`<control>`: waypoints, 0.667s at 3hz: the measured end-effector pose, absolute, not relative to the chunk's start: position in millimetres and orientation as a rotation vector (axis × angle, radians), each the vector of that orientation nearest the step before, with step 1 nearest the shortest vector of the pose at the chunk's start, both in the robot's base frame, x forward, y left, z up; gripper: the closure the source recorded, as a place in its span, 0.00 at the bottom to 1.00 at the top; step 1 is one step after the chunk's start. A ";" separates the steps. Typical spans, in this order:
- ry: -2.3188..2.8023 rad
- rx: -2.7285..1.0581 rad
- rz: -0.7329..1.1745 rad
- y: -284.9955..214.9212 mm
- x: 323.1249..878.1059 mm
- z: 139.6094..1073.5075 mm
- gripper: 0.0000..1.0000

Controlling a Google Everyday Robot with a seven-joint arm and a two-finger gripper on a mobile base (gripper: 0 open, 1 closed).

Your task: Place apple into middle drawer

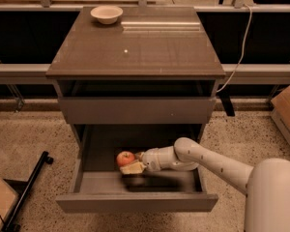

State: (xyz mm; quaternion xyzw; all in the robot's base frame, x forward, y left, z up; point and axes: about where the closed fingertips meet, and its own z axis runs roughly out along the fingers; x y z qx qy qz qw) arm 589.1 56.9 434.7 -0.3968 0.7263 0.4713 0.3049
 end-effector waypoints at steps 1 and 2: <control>1.957 -1.057 1.261 58.9 602.2 409.7 0.81; 1.979 -1.081 1.250 63.3 607.0 402.2 0.57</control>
Offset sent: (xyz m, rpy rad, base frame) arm 0.0258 0.0055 -0.0394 -0.0781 0.0394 0.0281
